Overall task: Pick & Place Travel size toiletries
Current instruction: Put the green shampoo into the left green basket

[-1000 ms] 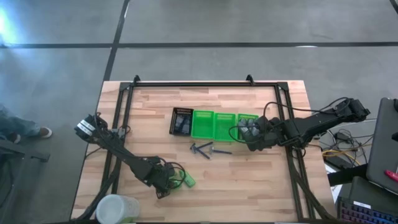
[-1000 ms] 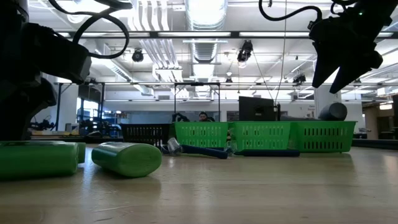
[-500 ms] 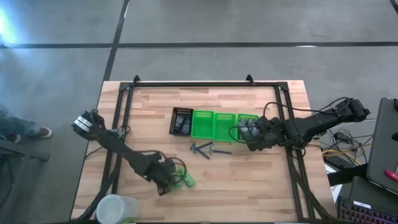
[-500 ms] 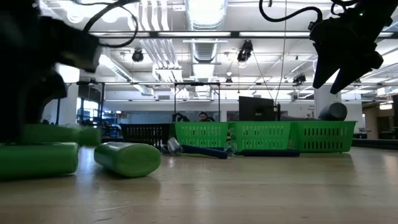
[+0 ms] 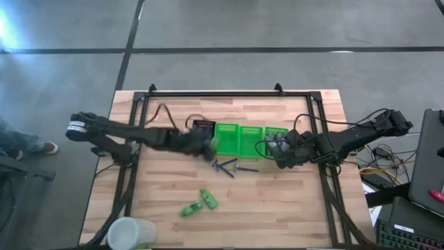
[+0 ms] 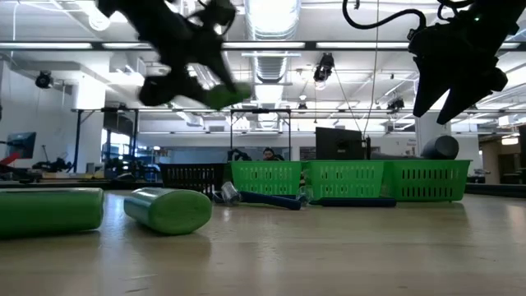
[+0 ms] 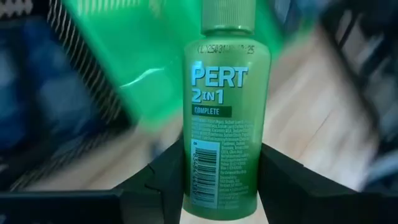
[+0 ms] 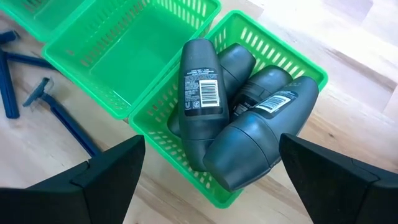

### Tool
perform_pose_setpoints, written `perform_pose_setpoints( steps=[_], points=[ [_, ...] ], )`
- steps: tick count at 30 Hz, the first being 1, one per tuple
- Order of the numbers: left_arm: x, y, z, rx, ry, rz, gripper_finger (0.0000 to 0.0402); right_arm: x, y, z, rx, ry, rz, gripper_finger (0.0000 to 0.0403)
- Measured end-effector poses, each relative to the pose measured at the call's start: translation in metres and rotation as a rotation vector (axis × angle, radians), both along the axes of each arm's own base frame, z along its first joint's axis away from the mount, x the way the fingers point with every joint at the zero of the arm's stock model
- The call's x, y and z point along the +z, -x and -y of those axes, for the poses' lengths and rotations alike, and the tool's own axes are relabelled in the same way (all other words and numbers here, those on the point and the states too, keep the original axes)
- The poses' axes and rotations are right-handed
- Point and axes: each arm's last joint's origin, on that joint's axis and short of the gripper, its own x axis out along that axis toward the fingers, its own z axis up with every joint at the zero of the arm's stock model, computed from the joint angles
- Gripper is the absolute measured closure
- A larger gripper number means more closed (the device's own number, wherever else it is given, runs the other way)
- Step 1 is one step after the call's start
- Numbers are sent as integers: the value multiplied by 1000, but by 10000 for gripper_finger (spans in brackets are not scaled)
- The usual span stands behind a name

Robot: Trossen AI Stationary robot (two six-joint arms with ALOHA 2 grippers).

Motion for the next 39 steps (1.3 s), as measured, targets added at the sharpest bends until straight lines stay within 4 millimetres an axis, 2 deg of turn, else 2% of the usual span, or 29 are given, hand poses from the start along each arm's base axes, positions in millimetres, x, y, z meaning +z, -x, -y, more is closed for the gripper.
perform_pose_setpoints(
  steps=[2,5,10,15,22,25,27,30,33,36,39],
  points=[
    [-1,-12,-17,105,77,103,235,0,0,0,-21,-9,10,35],
    [-12,-25,-31,194,146,140,235,0,0,0,-56,-22,30,35],
    [-36,-42,-35,244,190,73,229,3,2,1,-65,-27,52,35],
    [-41,-56,-36,242,182,62,201,6,4,1,-69,-30,70,35],
    [-41,-54,-41,277,128,3,161,6,4,1,-67,-29,70,35],
    [-30,-46,-39,163,81,-19,153,6,4,1,-61,-27,67,35],
    [-14,-41,-29,-101,-25,3,152,6,4,1,-57,-25,65,35],
    [3,-24,1,-541,-111,10,155,6,4,1,-40,-17,56,35],
    [2,0,33,-697,-105,-128,156,6,4,1,-28,-12,48,35],
    [-6,21,64,-772,-143,-291,156,6,4,1,-26,-11,46,35],
    [-16,31,97,-827,-152,-355,156,6,5,2,-24,-9,44,35]
  ],
)
